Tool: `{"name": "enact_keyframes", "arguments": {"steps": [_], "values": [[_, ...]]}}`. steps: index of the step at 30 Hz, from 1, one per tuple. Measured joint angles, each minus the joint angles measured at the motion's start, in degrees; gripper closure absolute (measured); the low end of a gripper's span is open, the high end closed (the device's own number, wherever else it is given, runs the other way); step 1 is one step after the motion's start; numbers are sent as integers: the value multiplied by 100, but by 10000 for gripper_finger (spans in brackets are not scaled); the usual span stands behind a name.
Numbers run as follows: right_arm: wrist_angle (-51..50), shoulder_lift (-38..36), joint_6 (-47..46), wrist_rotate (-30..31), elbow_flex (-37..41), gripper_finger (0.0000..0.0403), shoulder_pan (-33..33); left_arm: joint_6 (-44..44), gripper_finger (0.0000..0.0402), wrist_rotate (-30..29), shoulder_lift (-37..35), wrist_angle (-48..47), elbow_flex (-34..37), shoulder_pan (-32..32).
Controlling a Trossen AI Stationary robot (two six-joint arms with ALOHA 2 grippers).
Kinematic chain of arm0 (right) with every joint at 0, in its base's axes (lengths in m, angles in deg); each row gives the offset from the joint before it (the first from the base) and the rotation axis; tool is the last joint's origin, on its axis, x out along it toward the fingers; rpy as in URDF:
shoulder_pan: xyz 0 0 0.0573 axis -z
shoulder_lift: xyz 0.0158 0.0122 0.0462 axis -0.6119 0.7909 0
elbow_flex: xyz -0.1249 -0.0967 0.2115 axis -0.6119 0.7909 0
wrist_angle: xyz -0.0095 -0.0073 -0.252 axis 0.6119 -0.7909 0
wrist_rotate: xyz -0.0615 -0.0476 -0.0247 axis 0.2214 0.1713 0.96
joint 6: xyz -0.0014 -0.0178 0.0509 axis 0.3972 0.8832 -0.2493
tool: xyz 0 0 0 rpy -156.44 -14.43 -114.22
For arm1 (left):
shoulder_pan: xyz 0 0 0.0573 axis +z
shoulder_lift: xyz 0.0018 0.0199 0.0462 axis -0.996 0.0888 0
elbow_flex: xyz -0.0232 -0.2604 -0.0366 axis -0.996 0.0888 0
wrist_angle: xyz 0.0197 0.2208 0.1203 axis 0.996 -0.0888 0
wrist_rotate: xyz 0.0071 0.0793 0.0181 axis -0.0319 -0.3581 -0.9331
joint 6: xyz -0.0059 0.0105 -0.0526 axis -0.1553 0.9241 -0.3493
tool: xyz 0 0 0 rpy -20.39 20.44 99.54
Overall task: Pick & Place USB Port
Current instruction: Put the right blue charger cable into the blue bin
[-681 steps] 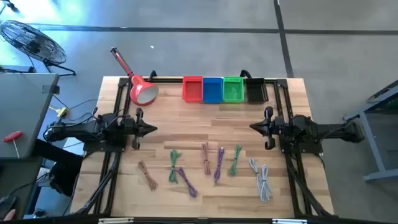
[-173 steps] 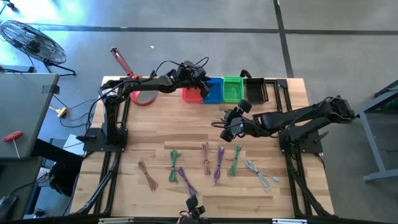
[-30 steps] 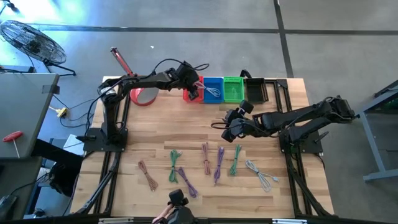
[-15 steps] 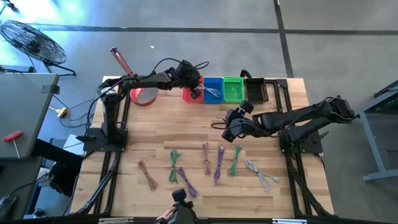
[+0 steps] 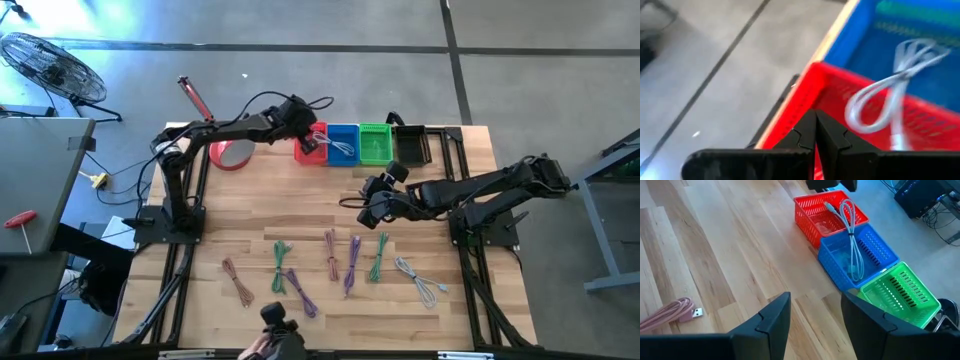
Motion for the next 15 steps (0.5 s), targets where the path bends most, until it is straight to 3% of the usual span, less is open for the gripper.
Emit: {"name": "enact_keyframes", "arguments": {"steps": [4, 12, 15], "values": [[0, 0, -2, 14, 0, 236, 1, -2, 401, -124, 10, -500, -45, 77], [4, 0, -109, 22, 1, 236, 1, -93, 401, 388, 147, -321, -70, 74], [4, 0, -138, 10, 1, 236, 0, -196, 401, 285, 218, -319, -63, 74]]}}
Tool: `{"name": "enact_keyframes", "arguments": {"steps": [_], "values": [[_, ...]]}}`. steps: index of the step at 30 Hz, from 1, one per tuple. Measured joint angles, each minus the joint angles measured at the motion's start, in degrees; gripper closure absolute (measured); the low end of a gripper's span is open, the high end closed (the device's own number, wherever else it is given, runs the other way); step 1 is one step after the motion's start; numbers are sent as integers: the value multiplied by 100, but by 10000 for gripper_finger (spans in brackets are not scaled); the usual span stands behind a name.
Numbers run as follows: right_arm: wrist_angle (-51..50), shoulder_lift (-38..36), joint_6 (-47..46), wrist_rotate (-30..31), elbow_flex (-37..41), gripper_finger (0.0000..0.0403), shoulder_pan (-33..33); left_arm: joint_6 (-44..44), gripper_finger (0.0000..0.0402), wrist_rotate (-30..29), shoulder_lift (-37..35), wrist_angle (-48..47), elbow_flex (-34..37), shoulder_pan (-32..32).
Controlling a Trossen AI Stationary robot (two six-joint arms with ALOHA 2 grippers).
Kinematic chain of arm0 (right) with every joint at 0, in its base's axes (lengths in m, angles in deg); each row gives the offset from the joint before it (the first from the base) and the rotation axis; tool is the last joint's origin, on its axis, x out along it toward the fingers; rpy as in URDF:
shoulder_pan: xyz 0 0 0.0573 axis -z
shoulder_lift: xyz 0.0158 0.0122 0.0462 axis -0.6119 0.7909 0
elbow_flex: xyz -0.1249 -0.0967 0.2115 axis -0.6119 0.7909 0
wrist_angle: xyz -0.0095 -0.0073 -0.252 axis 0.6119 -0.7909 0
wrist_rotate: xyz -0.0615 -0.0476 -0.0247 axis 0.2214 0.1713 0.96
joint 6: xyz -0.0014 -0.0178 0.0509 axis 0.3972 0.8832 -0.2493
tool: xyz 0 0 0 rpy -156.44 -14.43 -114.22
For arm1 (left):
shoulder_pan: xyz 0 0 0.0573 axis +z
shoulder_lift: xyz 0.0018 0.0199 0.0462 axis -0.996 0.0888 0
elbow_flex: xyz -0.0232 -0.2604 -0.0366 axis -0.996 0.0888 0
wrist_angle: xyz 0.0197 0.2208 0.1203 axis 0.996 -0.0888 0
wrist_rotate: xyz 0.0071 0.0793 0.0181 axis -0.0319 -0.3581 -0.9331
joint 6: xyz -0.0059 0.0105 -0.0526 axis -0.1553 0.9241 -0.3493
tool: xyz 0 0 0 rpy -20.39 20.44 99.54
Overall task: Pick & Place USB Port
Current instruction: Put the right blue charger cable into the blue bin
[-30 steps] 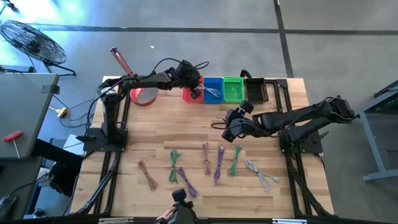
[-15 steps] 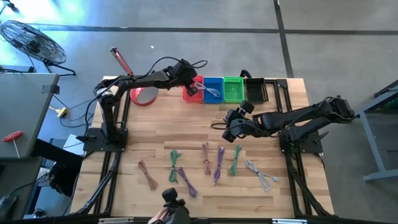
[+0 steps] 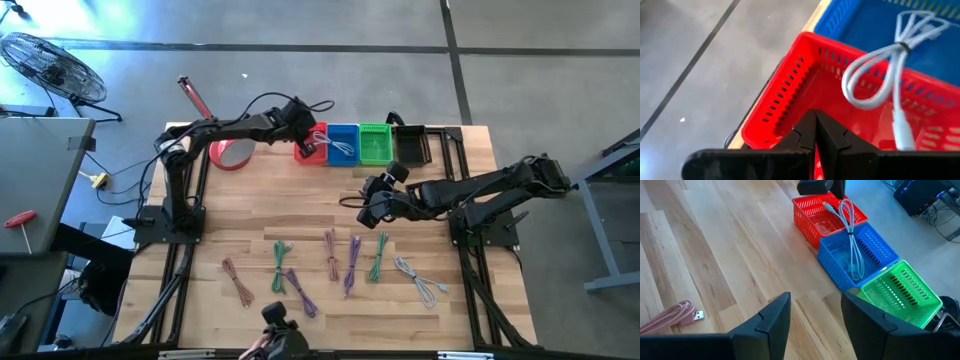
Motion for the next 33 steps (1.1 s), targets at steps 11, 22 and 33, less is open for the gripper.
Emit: {"name": "enact_keyframes", "arguments": {"steps": [11, 22, 33], "values": [[0, 0, 10, -32, -1, 236, 2, -165, 401, 411, 170, 136, 7, 42], [-42, 0, 29, -26, 1, 236, 2, -341, 401, 1114, 354, 316, -226, 38], [-77, 0, 31, 12, 1, 236, 2, -728, 401, 2076, 354, 332, -478, -8]]}}
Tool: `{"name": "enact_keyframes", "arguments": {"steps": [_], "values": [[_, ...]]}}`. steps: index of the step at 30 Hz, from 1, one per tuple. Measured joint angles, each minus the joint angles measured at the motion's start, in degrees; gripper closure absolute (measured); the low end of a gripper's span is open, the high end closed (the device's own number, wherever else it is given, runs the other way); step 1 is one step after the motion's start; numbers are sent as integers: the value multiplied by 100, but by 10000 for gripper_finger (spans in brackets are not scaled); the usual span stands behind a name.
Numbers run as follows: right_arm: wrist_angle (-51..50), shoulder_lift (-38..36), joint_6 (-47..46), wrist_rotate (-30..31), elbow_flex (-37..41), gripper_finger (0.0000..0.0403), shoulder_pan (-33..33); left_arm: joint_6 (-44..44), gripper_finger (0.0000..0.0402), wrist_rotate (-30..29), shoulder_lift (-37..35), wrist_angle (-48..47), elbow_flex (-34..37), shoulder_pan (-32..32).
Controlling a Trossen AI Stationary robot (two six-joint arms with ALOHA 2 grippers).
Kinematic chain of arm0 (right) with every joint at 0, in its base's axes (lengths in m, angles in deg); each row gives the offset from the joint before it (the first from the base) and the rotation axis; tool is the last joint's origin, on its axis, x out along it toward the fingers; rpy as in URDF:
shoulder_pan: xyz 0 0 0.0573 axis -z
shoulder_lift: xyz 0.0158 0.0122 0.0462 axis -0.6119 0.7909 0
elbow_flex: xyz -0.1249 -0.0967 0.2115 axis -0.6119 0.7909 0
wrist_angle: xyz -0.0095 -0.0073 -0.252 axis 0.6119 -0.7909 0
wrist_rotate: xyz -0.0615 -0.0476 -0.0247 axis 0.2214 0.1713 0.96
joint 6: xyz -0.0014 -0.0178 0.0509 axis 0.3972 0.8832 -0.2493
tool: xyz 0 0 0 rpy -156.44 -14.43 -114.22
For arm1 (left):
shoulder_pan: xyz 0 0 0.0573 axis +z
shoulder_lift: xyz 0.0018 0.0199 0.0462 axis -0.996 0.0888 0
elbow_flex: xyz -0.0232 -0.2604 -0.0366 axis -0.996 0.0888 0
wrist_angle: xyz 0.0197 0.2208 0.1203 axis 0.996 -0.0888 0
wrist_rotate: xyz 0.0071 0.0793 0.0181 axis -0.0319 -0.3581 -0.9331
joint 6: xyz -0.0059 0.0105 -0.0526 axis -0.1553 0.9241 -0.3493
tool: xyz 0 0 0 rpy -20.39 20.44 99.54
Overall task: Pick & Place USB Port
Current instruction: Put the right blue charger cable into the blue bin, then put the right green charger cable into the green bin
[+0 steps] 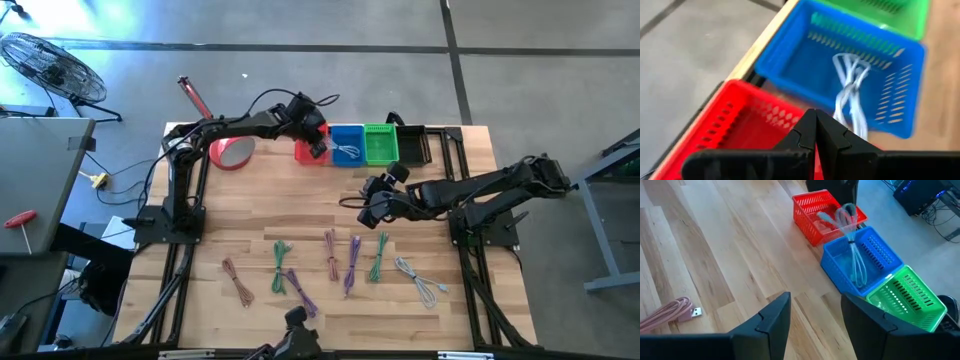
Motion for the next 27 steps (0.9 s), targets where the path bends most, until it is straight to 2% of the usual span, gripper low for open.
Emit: {"name": "enact_keyframes", "arguments": {"steps": [6, 15, 17, 22, 27], "values": [[-10, 0, -2, 2, 0, 236, 0, -61, 401, 421, -1, 32, -154, -195], [-41, 0, -20, -82, 0, 236, 0, -24, 401, 448, -4, -257, -404, -558], [-64, 0, -14, -220, -1, 236, 0, 1, 401, 479, -4, -552, -501, -615], [-179, 0, -2, -372, 0, 236, -2, 466, 401, 1124, -242, -1640, -765, -752], [-202, 0, 7, -572, 0, 236, 0, 846, 401, 853, -841, -2885, -759, -1083]]}}
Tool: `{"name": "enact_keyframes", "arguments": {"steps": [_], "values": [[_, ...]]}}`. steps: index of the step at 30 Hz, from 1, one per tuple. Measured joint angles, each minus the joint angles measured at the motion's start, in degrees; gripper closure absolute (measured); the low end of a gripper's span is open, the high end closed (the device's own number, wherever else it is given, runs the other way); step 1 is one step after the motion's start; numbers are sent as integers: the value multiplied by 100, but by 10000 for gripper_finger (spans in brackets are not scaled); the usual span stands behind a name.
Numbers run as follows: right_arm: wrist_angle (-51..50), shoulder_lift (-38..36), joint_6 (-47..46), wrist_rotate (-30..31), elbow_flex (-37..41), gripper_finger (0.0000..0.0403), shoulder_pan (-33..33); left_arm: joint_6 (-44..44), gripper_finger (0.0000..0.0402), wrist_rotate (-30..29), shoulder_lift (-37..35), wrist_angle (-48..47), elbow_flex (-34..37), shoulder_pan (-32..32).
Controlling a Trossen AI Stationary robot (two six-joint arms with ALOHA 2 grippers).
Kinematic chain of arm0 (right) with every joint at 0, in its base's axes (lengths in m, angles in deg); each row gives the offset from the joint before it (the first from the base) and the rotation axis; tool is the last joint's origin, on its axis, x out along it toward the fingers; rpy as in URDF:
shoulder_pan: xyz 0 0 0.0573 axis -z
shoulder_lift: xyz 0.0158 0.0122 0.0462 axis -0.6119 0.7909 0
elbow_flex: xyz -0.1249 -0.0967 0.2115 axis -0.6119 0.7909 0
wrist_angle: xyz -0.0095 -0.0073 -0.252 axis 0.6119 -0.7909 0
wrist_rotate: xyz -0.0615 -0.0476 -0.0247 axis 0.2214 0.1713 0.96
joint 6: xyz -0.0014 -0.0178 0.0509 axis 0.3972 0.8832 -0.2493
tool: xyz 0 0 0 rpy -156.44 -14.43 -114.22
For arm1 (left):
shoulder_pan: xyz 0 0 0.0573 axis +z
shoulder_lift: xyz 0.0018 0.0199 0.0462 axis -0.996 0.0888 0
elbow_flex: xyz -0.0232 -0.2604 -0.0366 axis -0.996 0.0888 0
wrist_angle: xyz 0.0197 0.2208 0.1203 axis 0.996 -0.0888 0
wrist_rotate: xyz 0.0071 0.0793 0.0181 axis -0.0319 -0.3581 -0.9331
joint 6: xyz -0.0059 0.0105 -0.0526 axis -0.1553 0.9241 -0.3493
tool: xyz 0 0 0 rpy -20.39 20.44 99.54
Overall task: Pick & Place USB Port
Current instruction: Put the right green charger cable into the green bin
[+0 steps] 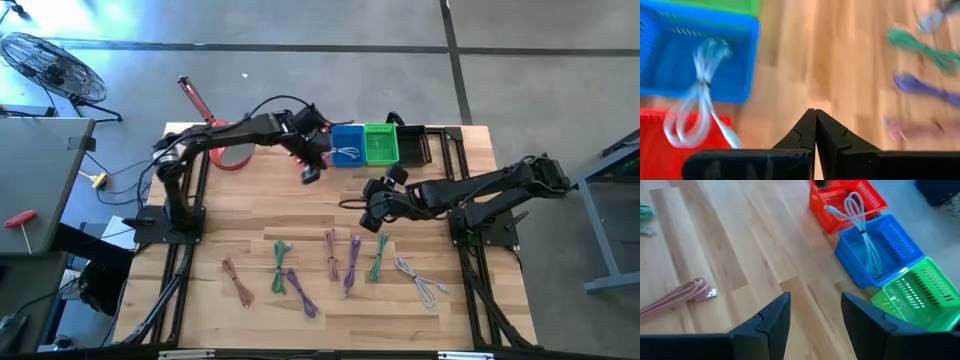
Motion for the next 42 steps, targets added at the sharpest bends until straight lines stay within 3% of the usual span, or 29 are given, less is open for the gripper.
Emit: {"name": "enact_keyframes", "arguments": {"steps": [4, 11, 18, 25, 34, 42], "values": [[89, 0, 129, -330, 0, 236, 0, 39, 401, -276, -508, -662, 60, -386], [226, 0, 142, -1072, 0, 236, 0, -200, 401, -1052, -1503, -977, 694, -1320], [-104, 0, -515, -2448, 0, 236, -77, -993, 401, -1544, -2435, -1314, 1602, -2087], [-691, 0, -2257, -2819, 2, 236, -516, -1850, 401, -2296, -3146, -1450, 2578, -2533], [-1688, 94, -5252, -2365, 2, 236, -1223, -2267, 401, -3055, -3469, -940, 3367, -2586], [-1374, 1040, -6077, -2814, 2, 236, -1478, -2230, 401, -3225, -3471, -519, 3725, -2585]]}}
